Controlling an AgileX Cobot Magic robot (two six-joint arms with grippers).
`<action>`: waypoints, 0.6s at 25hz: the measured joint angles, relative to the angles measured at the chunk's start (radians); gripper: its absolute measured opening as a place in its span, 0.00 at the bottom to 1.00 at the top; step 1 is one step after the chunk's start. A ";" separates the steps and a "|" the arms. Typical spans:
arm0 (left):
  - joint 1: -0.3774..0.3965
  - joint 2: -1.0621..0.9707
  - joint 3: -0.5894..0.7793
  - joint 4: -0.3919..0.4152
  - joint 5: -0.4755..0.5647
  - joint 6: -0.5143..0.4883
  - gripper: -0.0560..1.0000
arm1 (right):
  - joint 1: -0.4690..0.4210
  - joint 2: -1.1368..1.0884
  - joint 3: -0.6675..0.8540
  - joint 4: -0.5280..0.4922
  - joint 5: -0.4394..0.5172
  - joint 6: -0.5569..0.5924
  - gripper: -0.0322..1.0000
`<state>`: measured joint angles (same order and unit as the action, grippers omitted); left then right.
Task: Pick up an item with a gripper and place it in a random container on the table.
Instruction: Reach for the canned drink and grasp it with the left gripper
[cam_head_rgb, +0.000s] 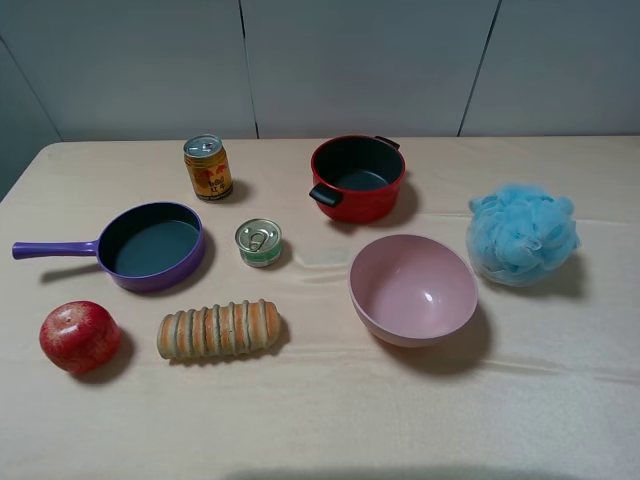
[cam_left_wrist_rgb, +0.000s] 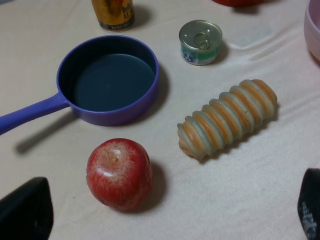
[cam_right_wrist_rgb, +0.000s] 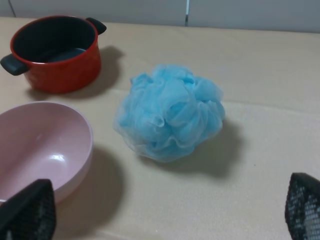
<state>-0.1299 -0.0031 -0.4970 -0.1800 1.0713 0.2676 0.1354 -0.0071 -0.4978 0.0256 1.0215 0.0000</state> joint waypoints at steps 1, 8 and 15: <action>0.000 0.000 0.000 0.000 0.000 0.000 0.99 | 0.000 0.000 0.000 0.000 0.000 0.000 0.70; 0.000 0.000 0.000 0.000 0.000 -0.001 0.99 | 0.000 0.000 0.000 0.000 0.000 0.000 0.70; 0.000 0.000 -0.003 0.010 -0.015 -0.001 0.99 | 0.000 0.000 0.000 0.000 0.000 0.000 0.70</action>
<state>-0.1299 -0.0032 -0.5004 -0.1702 1.0568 0.2667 0.1354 -0.0071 -0.4978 0.0256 1.0215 0.0000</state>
